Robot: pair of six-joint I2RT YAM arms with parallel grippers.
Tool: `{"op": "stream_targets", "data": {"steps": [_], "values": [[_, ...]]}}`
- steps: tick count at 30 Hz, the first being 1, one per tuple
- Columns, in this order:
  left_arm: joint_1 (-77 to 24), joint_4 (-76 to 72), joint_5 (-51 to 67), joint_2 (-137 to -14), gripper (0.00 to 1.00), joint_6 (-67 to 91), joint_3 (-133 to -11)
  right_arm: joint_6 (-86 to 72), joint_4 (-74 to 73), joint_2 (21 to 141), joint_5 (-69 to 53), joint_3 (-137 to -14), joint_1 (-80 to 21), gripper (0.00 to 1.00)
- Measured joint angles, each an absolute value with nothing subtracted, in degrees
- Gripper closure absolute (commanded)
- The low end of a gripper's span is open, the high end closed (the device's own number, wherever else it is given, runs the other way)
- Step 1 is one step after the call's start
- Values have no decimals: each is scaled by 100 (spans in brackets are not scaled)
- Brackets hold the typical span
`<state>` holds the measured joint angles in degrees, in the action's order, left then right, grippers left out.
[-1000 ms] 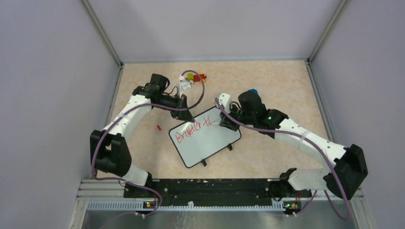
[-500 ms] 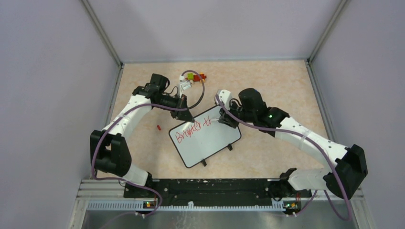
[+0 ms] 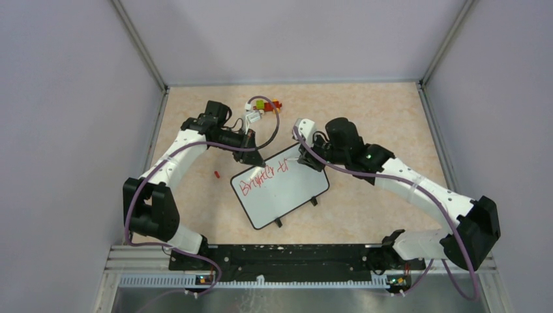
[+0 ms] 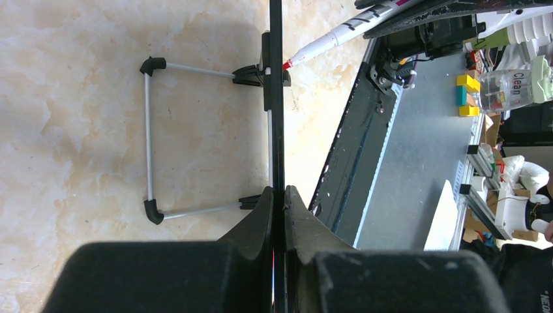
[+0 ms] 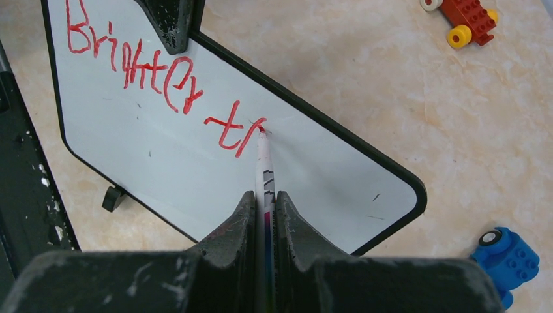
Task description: Write a sentence on the whiteboard
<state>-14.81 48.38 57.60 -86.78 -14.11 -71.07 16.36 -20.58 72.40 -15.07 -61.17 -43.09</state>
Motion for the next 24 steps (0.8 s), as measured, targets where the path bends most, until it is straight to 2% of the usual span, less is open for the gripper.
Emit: {"op": "stream_targets", "data": {"steps": [24], "values": [[-1481,4836,5763,-8680,100,-1409,-7107,1688,-2285,7059,-1704,-5697,-4209,100]]}}
